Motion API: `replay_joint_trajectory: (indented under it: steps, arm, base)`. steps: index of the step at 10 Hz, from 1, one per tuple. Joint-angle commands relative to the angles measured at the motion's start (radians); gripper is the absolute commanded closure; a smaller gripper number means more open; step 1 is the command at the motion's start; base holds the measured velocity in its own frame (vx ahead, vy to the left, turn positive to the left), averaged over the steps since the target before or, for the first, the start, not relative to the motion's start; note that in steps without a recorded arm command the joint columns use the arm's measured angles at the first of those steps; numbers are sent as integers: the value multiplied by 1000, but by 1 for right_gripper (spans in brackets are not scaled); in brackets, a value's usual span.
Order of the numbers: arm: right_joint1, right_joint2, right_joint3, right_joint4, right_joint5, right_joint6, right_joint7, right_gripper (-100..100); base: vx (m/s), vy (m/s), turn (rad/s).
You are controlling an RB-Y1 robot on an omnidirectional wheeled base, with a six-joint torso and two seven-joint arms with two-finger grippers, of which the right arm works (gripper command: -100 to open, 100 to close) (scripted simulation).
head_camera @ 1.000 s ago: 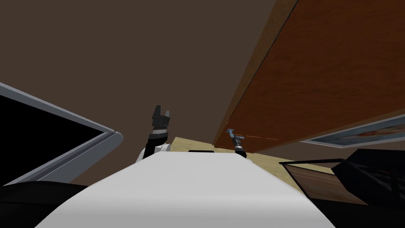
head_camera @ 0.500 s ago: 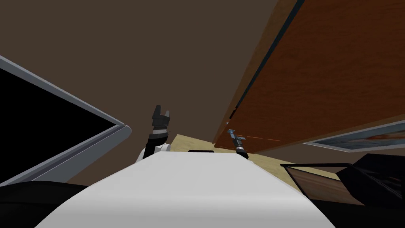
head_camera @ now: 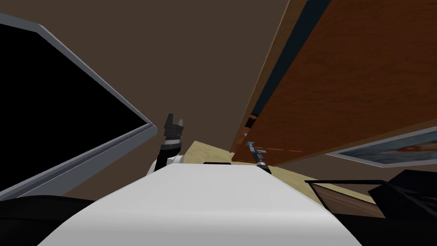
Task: Pull the door open
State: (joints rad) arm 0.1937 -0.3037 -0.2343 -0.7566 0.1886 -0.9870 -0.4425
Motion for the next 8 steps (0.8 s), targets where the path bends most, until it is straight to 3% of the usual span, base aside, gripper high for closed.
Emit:
replay_joint_trajectory:
  steps: [1, 3, 4, 8]
  arm:
    - [5, -10, 6, 15, 7, -32, -14, 100]
    - [21, -24, 11, 21, 16, -60, -33, 100]
    - [17, -22, 6, 16, 12, -44, -26, 100]
    - [36, -40, 8, 46, 27, -103, -47, 100]
  base:
    - [-146, -33, 121]
    - [-168, -45, 137]
    - [-79, -20, 24]
    - [-191, -61, 170]
